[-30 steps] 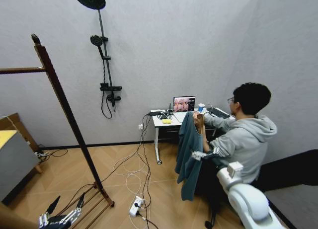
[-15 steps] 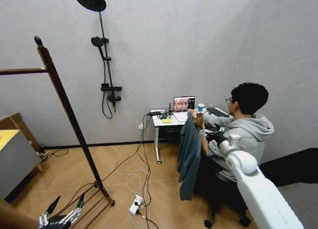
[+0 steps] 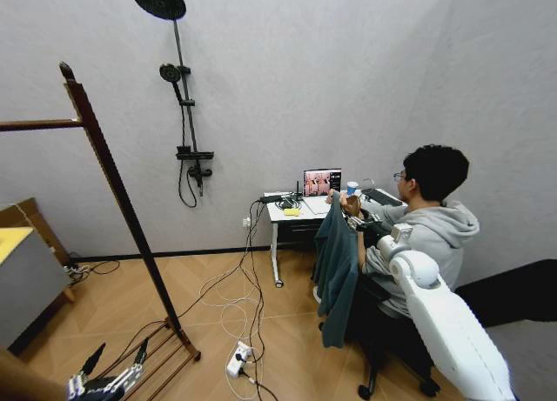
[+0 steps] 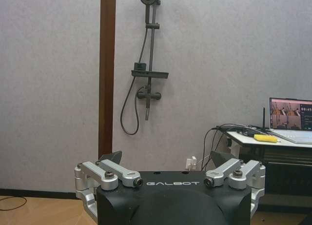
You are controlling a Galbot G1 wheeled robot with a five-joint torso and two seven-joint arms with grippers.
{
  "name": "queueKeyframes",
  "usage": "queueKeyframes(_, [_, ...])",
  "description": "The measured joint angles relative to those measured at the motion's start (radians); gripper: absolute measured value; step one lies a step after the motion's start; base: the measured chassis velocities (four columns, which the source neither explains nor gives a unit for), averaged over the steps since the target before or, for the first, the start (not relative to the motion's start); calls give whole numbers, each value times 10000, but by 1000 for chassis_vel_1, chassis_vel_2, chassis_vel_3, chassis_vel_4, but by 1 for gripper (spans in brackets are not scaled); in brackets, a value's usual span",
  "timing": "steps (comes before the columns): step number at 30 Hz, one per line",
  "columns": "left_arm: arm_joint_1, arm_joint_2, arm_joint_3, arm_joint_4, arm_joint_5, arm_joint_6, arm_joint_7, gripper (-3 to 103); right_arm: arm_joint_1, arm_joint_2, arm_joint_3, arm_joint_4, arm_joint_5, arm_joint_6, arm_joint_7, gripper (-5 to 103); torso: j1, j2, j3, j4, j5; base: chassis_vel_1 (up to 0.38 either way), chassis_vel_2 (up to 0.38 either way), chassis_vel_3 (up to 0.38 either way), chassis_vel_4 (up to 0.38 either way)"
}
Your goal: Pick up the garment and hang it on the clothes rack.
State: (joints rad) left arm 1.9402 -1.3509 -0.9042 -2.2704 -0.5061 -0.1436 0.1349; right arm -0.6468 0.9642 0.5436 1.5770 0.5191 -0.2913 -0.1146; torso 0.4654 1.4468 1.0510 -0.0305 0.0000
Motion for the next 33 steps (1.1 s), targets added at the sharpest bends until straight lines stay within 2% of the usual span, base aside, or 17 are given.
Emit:
queueKeyframes(5, [0,0,0,0,0,1,0,100,50,-121,35,-44,-5,104,17,19,0,0,0,0,0,0,0,0,0])
queueKeyframes(6, [0,0,0,0,0,1,0,100,50,-121,35,-44,-5,104,17,19,0,0,0,0,0,0,0,0,0])
queueKeyframes(7, [0,0,0,0,0,1,0,100,-12,-159,65,72,-6,103,39,14,0,0,0,-1,0,0,0,0,0])
queueKeyframes(9, [0,0,0,0,0,1,3,100,-132,-203,114,279,12,103,57,10,1,0,-1,-6,0,0,0,0,0])
queueKeyframes(18, [0,0,0,0,0,1,0,100,-1493,-352,525,2093,447,-30,331,9,0,1,-2,-2,-2,0,0,0,0])
queueKeyframes(20, [0,0,0,0,0,0,0,100,-2548,-326,690,3332,720,-204,583,9,0,0,-1,-2,0,0,0,0,0])
queueKeyframes(23, [0,0,0,0,0,1,0,100,-3051,-245,699,4117,853,-325,768,9,-2,1,-2,-2,-1,0,0,0,0])
queueKeyframes(33, [0,0,0,0,0,0,0,100,-3438,-98,525,5248,901,-685,822,9,-2,1,-2,0,-1,68,64,67,64])
